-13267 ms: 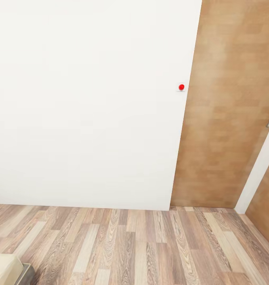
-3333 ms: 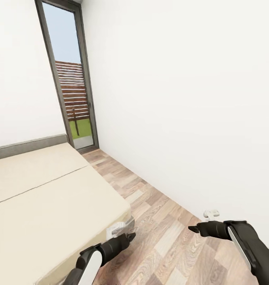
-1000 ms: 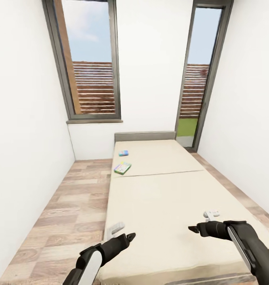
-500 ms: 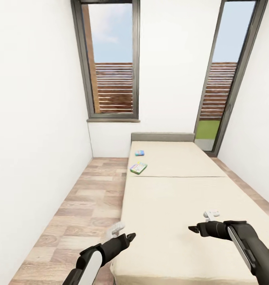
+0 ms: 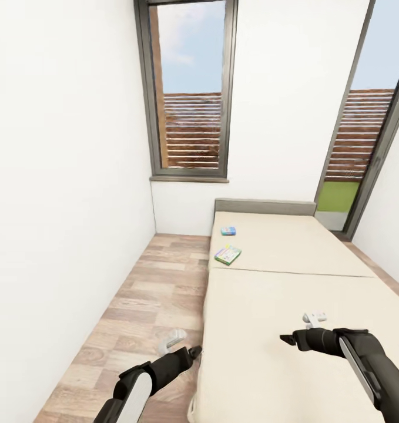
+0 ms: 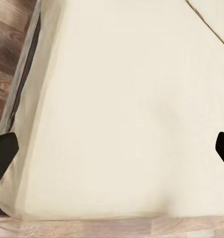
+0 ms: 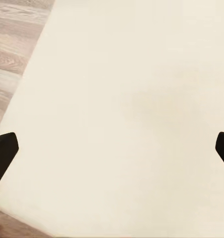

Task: Put all the toys in the child's room - the three board games (two on the bed and one on the table), the two jigsaw puzzles on the table, and the tennis ball on the table - inside the toy box on the table in the child's room.

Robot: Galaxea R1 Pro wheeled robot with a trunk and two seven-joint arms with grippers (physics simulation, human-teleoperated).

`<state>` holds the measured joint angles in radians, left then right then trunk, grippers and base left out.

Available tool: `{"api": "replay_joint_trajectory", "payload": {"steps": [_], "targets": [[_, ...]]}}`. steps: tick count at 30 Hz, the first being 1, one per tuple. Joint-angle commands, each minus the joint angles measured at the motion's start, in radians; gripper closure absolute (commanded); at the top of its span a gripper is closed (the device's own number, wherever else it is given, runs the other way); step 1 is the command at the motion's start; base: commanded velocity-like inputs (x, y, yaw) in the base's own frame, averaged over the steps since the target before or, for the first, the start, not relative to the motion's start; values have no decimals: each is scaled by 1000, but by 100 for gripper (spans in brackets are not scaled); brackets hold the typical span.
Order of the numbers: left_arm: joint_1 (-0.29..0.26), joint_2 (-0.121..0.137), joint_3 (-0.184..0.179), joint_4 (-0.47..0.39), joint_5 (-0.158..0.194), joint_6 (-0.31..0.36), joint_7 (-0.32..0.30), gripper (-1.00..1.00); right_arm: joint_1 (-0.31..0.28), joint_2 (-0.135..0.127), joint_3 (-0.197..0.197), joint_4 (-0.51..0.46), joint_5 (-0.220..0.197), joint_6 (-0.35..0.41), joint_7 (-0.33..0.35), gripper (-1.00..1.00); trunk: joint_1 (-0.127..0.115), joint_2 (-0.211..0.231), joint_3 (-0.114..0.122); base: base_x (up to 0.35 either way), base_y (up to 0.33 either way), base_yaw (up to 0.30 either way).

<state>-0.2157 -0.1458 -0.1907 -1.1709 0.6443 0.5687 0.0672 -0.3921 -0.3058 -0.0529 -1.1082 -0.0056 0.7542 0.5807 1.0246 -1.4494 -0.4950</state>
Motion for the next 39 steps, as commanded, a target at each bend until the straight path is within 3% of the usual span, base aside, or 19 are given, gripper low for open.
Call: {"api": "replay_joint_trajectory", "payload": {"steps": [1,15,39], "targets": [[-1,0,-1,-1,10,3,7,-100,0,0,-2,-1,-1,1,4,-100,0,-1,-1,239,203,39],[-1,0,-1,-1,9,3,8,-100,-1,0,-5,-8,-5,-12,5,-100,0,-1,-1,215,183,-3],[-1,0,0,-1,9,3,10,-100,-1,1,-5,-8,-7,-12,5,-100,0,-1,-1,25,40,-218]]}}
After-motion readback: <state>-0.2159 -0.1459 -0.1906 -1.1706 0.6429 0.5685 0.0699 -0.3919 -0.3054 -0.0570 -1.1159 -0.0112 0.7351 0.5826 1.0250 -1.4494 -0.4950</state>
